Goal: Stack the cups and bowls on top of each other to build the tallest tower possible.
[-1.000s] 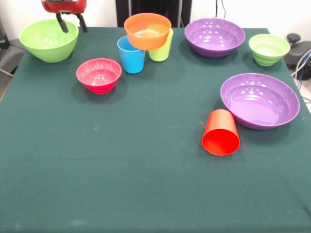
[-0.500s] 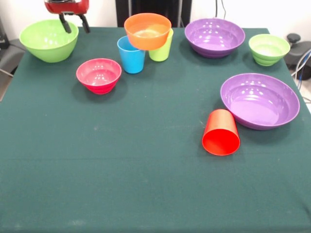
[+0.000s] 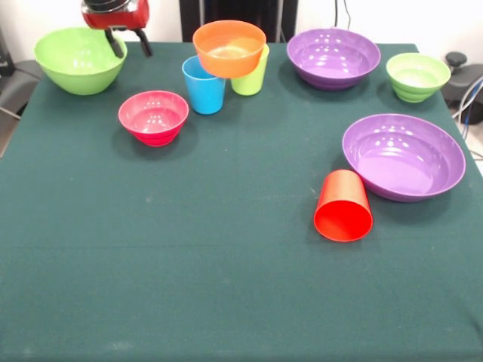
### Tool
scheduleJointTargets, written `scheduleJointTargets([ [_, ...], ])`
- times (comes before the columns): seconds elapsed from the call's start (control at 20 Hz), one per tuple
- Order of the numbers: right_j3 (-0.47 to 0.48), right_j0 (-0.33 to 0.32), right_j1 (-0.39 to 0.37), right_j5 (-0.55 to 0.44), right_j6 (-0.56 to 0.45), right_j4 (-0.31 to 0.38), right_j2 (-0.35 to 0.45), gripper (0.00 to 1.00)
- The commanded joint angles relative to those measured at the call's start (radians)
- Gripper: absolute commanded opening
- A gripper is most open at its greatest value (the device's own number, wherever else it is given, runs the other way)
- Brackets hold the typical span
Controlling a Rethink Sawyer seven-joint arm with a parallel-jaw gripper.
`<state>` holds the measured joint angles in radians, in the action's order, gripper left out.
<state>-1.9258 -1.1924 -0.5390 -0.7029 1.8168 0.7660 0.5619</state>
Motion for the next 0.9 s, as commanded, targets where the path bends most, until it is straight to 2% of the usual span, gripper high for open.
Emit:
scheduleJointTargets([
  [0.05, 0.089, 0.041, 0.089, 0.09, -0.064, 0.093, -0.031, 1.0],
  [0.9, 0.082, 0.051, 0.083, 0.1, -0.052, 0.09, -0.041, 1.0],
])
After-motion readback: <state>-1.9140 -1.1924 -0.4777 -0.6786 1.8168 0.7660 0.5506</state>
